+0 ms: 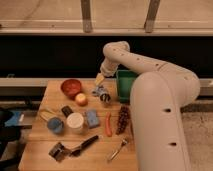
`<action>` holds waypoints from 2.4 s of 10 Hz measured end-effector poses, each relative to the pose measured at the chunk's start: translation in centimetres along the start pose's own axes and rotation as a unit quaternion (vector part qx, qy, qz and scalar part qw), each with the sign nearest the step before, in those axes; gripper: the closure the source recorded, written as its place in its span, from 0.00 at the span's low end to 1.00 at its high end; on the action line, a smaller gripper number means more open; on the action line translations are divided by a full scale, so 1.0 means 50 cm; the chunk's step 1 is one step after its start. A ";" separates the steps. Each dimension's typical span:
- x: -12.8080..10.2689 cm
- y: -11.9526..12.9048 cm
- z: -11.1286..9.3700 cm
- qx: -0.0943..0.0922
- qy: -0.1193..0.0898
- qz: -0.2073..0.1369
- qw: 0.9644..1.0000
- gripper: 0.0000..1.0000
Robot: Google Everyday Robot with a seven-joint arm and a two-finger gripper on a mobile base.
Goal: Place towel in metal cup
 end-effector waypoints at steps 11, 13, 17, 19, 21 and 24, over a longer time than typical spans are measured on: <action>0.031 0.013 0.194 -0.107 0.022 0.046 0.993 0.20; 0.027 0.017 0.203 -0.114 0.011 0.053 0.992 0.34; 0.034 0.011 0.197 -0.110 -0.003 0.058 0.992 0.74; 0.034 0.013 0.193 -0.107 -0.004 0.058 0.993 0.94; 0.035 0.014 0.177 -0.103 -0.011 0.057 0.993 1.00; 0.029 0.013 0.130 -0.092 -0.028 0.051 0.994 1.00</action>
